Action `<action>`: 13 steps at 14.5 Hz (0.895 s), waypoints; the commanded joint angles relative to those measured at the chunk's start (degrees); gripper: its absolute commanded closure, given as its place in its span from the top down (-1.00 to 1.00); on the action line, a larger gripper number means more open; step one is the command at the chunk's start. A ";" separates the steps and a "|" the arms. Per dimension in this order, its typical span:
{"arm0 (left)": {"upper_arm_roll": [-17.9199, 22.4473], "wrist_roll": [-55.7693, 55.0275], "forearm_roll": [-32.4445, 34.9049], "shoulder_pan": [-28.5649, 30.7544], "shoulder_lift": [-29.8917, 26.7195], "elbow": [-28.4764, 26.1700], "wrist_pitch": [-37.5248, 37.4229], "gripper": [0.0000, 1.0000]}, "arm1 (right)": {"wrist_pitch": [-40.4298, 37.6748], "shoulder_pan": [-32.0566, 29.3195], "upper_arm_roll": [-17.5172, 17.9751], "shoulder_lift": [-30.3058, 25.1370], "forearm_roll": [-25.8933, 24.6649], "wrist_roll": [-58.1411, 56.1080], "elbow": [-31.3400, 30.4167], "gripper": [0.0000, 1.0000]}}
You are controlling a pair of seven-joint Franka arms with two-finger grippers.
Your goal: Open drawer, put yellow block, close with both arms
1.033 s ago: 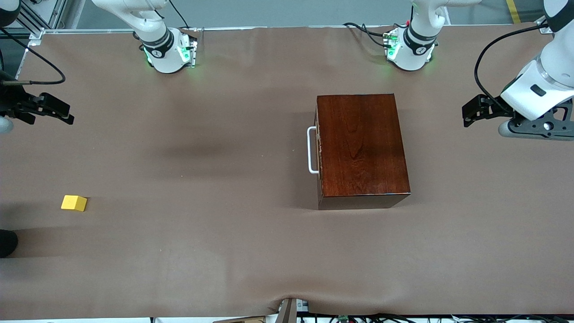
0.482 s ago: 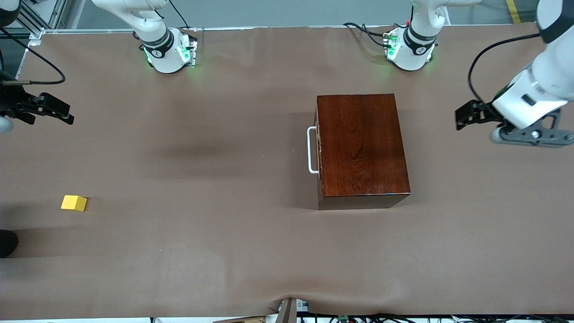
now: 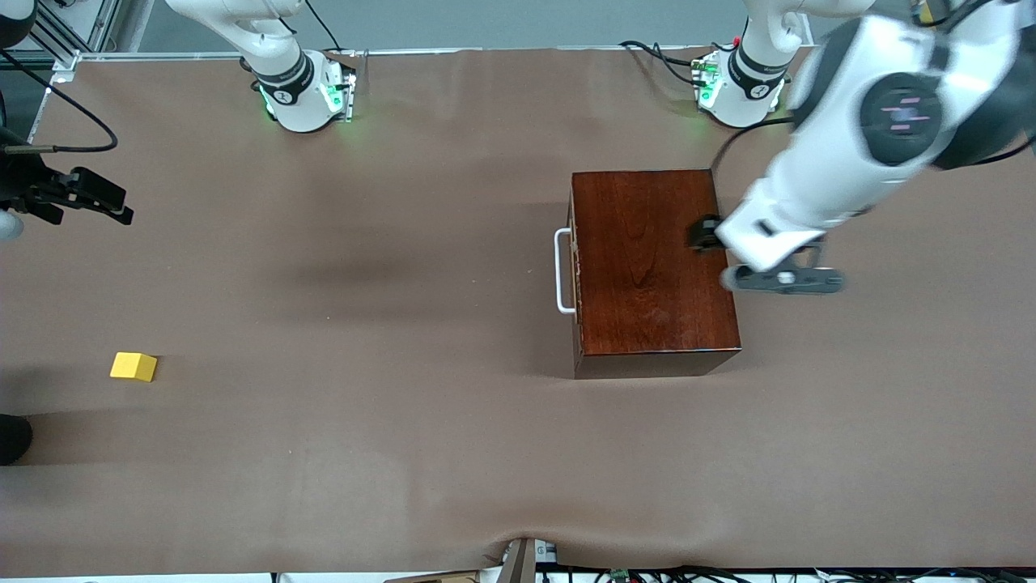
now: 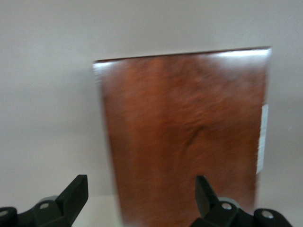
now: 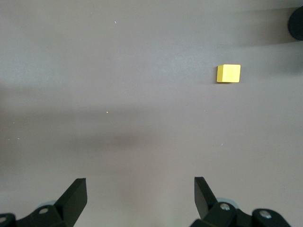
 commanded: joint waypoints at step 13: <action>1.52 -23.62 5.71 -21.97 20.98 8.61 18.52 1.00 | -0.33 -0.86 0.50 -0.08 0.15 -0.62 0.43 1.00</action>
